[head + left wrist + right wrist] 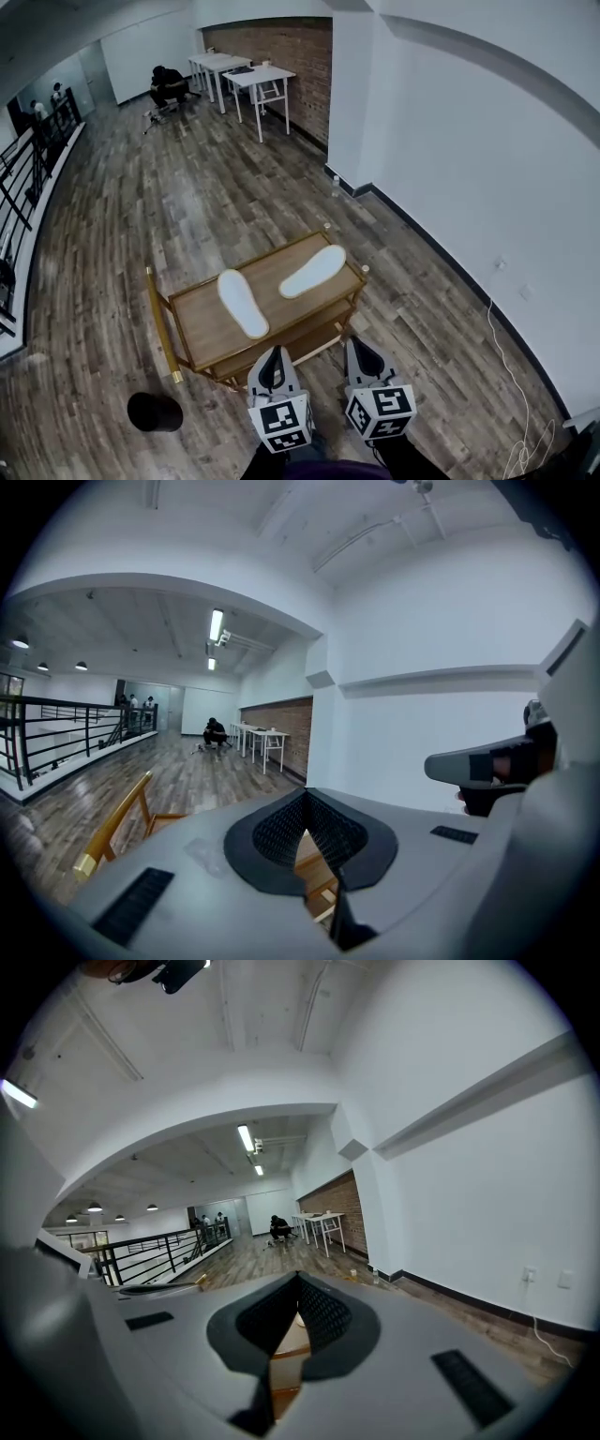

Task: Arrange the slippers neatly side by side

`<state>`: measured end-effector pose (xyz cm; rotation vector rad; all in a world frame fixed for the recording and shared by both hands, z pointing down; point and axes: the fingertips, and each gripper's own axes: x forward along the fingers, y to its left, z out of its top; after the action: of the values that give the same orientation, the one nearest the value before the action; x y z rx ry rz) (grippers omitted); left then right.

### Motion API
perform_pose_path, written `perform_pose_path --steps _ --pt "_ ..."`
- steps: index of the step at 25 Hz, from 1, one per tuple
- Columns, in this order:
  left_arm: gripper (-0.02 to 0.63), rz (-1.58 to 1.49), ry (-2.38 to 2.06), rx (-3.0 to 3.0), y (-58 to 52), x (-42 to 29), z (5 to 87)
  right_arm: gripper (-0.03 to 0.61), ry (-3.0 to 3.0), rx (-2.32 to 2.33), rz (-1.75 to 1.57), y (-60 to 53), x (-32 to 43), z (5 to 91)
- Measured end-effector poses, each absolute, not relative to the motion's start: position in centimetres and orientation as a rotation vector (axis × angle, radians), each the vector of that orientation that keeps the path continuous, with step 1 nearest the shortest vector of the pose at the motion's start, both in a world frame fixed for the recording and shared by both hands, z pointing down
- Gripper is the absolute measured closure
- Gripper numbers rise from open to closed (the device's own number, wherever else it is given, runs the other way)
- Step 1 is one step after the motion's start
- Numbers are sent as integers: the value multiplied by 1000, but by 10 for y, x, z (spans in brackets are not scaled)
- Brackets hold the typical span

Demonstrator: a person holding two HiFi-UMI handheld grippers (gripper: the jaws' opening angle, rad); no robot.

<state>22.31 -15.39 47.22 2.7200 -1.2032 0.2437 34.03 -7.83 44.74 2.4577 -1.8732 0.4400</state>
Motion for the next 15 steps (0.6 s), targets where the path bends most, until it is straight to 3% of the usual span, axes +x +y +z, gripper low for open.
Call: perform_pose_path --steps 15 --pt "612 297 -1433 2603 -250 190 486 580 -2006 2268 499 -202 333 467"
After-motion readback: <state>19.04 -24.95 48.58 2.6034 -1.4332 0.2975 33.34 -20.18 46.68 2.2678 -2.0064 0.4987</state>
